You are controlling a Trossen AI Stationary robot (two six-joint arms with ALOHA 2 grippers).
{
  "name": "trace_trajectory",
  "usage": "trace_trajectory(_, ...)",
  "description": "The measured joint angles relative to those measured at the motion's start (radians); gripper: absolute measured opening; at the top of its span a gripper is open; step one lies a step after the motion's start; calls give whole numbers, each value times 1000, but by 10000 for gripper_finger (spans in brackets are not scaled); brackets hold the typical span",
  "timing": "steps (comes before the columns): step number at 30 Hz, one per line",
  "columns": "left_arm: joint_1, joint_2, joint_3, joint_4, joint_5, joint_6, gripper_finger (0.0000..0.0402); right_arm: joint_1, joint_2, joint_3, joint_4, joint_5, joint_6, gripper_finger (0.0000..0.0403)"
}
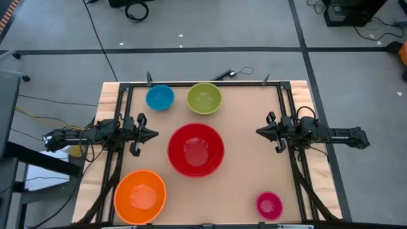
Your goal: Nest bowls inside each other
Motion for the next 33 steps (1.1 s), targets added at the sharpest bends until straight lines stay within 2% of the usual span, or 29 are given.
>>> trace_trajectory(14, 1, 0, 0, 2, -1, 3, 9, 0, 0, 0, 0, 0, 0, 22)
trace_trajectory(19, 2, 0, 0, 23, -63, 72, 9, 0, 0, 0, 0, 0, 0, 22)
trace_trajectory(27, 2, 0, 0, 92, -83, -81, 9, 0, 0, 0, 0, 2, 0, 22)
trace_trajectory(31, 2, 0, 0, 225, -124, -187, 9, -8, 0, 0, 8, 164, -1, 22)
trace_trajectory(33, 2, 0, 0, 291, -127, -263, 9, -7, 0, 0, 35, 247, 67, 22)
